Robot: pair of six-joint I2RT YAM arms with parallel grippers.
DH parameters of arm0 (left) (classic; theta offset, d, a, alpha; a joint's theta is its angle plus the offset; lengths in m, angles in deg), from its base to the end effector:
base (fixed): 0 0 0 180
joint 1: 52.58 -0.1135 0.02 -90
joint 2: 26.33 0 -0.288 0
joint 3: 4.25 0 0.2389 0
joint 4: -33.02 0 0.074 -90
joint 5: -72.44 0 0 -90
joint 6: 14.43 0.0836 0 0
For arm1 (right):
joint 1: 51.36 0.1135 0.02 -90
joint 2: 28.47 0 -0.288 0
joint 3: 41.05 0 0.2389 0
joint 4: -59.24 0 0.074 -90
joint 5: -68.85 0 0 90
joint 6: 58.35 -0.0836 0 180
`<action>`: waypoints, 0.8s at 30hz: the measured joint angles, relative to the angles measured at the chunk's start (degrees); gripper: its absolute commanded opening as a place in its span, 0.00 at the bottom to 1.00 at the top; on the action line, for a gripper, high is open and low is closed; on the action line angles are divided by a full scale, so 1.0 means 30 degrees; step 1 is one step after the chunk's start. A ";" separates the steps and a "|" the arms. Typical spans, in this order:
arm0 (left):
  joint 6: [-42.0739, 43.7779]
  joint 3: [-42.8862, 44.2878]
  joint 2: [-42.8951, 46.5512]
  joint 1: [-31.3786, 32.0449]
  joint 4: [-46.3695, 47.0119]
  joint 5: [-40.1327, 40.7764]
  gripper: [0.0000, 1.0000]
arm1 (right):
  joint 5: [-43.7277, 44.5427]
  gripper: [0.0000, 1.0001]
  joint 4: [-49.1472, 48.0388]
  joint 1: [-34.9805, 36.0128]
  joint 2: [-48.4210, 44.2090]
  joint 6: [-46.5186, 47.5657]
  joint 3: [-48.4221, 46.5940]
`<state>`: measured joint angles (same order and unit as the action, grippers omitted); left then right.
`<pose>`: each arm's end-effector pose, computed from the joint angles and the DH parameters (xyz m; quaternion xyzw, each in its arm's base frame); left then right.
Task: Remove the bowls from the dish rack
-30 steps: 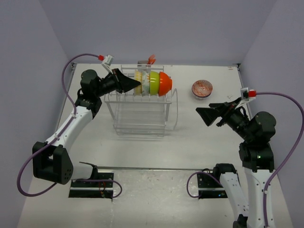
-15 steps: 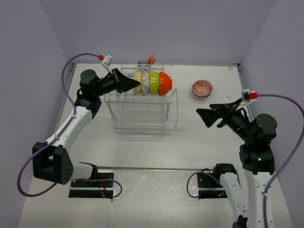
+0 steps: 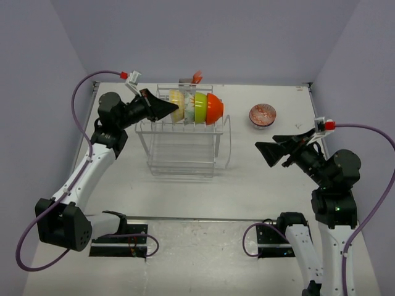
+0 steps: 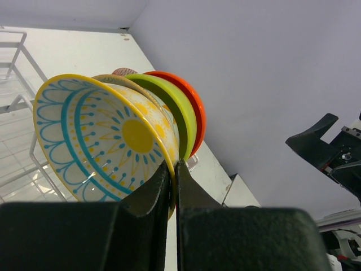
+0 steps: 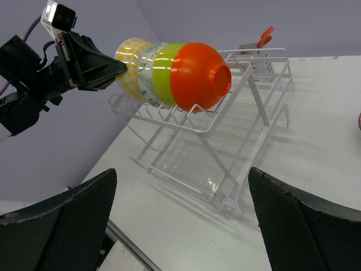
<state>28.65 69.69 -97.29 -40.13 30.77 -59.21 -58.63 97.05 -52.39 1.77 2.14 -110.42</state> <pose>0.2820 -0.1192 0.3999 0.0471 0.7022 -0.5464 0.4541 0.0977 0.0491 0.4125 -0.0474 0.6990 0.3842 0.6012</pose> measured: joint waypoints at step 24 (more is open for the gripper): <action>0.2368 0.1086 0.3774 -0.0058 -0.1974 0.2958 0.00 | 0.0087 0.99 0.0036 0.0000 0.0430 0.0058 -0.0284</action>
<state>35.75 72.95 -85.97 -40.30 24.85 -50.33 -58.36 97.16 -52.39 3.06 2.31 -111.28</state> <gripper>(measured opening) 0.036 0.987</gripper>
